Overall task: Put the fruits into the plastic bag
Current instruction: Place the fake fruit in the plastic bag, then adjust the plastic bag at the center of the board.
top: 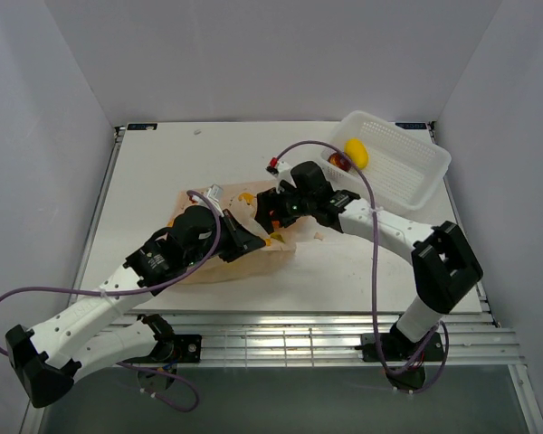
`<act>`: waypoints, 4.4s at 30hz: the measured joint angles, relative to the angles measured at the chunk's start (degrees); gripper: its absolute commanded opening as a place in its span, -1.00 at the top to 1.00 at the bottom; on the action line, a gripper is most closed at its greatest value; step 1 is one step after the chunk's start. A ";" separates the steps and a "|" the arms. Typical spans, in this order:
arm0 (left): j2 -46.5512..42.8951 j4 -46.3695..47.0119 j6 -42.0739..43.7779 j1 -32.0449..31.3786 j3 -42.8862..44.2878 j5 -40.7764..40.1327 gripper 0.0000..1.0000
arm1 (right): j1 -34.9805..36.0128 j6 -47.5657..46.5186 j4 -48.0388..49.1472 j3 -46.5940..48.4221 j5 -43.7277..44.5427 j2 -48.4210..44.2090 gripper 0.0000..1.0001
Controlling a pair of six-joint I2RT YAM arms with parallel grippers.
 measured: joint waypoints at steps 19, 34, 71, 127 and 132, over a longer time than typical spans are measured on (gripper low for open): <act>1.53 0.22 -0.09 -0.02 0.00 0.00 1.00 | -8.85 -20.15 -1.99 -16.72 22.01 -29.09 -0.80; 1.64 0.20 -0.55 0.00 -0.02 -0.17 1.00 | -16.26 -26.84 3.56 -10.95 3.54 -5.09 -0.75; 8.39 -3.52 15.26 0.00 38.80 -26.82 1.00 | -16.37 -22.18 -23.47 34.58 19.28 -25.62 0.85; 23.74 -5.42 30.64 33.88 34.77 26.97 -0.96 | -16.37 -36.09 -18.12 -1.55 3.67 -44.85 -0.96; 14.69 -5.33 30.14 33.24 28.48 26.34 -0.96 | -16.48 -46.47 -17.44 -1.79 0.22 -47.63 -0.94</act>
